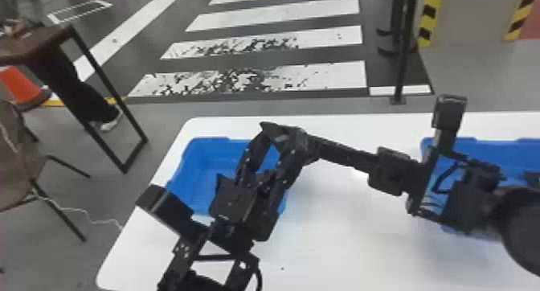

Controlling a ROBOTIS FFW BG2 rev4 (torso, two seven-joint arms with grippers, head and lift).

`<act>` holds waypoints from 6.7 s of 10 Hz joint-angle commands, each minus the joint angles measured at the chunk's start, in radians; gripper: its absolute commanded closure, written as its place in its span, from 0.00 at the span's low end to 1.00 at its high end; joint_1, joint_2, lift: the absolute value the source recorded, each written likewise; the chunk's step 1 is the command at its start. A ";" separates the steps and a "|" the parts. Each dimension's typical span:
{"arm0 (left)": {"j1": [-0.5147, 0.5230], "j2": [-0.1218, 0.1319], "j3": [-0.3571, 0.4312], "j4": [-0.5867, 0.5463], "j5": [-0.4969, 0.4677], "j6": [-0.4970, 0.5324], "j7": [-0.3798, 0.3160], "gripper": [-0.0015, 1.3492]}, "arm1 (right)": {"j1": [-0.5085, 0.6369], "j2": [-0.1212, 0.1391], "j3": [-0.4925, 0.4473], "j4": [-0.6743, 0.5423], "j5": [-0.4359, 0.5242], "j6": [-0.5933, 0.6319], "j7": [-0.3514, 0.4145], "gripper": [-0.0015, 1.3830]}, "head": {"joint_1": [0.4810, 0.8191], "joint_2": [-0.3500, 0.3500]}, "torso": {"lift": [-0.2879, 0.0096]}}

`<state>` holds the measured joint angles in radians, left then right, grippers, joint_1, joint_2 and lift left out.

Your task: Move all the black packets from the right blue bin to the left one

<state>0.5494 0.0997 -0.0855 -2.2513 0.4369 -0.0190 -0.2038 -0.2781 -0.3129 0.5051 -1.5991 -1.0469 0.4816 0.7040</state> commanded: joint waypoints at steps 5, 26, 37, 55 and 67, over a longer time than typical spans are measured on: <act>-0.005 0.000 0.032 -0.037 -0.084 0.075 -0.022 0.90 | -0.002 0.002 0.001 0.017 -0.020 -0.030 -0.006 0.85 | 0.63 0.88 | 0.50; -0.054 -0.021 0.078 0.201 -0.034 -0.141 0.038 0.14 | 0.327 0.086 -0.724 -0.427 0.700 0.547 -0.515 0.11 | 0.63 0.42 | 0.50; -0.054 -0.014 0.052 0.201 -0.050 -0.195 0.038 0.15 | 0.094 0.068 -0.693 -0.135 0.816 0.817 -0.626 0.11 | 0.63 0.24 | 0.50; -0.034 -0.021 0.064 0.208 -0.042 -0.226 0.038 0.14 | 0.173 0.064 -0.705 -0.076 0.718 0.483 -0.597 0.82 | 0.63 0.24 | 0.50; -0.061 0.002 -0.036 0.164 0.064 -0.231 0.030 0.15 | 0.143 0.012 -0.140 -0.240 0.373 -0.013 -0.296 0.82 | 0.59 0.76 | 0.50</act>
<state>0.4894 0.1013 -0.1221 -2.0867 0.5039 -0.2597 -0.1733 -0.1327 -0.3018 0.3505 -1.8366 -0.6755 0.4744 0.4034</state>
